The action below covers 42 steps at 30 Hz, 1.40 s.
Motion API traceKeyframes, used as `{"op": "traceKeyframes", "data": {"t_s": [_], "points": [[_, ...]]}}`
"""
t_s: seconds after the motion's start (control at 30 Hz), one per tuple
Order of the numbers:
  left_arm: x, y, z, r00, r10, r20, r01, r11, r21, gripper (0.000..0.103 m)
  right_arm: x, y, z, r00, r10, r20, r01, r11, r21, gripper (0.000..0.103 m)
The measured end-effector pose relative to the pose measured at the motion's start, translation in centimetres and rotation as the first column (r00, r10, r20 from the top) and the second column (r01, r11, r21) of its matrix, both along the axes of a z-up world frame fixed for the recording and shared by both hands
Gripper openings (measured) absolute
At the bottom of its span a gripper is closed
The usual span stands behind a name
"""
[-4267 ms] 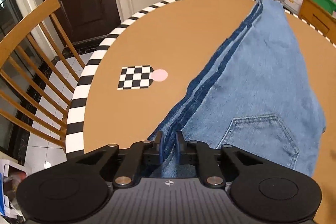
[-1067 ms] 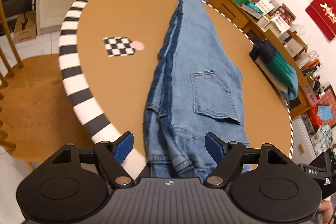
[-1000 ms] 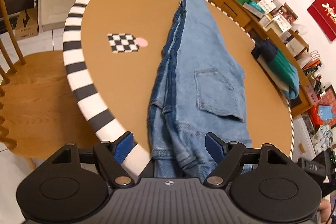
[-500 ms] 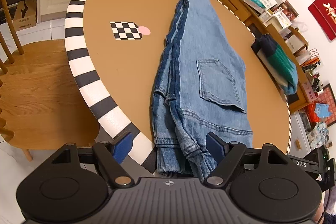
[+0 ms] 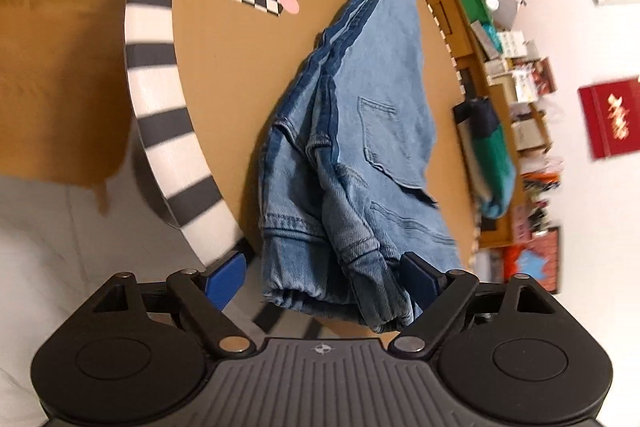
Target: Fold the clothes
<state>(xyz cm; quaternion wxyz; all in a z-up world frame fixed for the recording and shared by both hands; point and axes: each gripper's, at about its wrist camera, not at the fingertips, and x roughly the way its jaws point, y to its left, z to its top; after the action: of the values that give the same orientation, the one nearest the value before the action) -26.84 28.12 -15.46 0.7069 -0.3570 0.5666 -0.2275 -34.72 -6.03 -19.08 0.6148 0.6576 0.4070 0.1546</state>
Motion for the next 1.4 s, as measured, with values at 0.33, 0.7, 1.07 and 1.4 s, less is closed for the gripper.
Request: {"op": "traceKeyframes", "data": {"t_s": [0.33,0.7,1.07,1.4], "points": [[0.4,-1.2,-1.7,1.0,0.002,-0.01,-0.002,0.999,-0.043,0.043,0.8,0.1,0.2,0.998,0.037,-0.056,-0.043,0.995,-0.091,0.021],[-0.1,-3.5,2.3,0.997,-0.081,0.013,0.079,0.992,0.1,0.034,0.5,0.0,3.5,0.992,0.106,-0.061,-0.118,0.96,-0.255,0.02],[-7.2,-7.0,8.6,0.984,-0.177,-0.031,0.18,0.965,0.192,0.035,-7.2,-1.5,9.9,0.979,0.154,-0.135,-0.19,0.929,-0.319,0.02],[-6.5,-6.9,18.3,0.975,-0.154,0.159,0.129,0.979,0.158,0.035,-4.6,-2.5,20.2,0.984,0.175,0.038,-0.145,0.903,-0.405,0.02]]}}
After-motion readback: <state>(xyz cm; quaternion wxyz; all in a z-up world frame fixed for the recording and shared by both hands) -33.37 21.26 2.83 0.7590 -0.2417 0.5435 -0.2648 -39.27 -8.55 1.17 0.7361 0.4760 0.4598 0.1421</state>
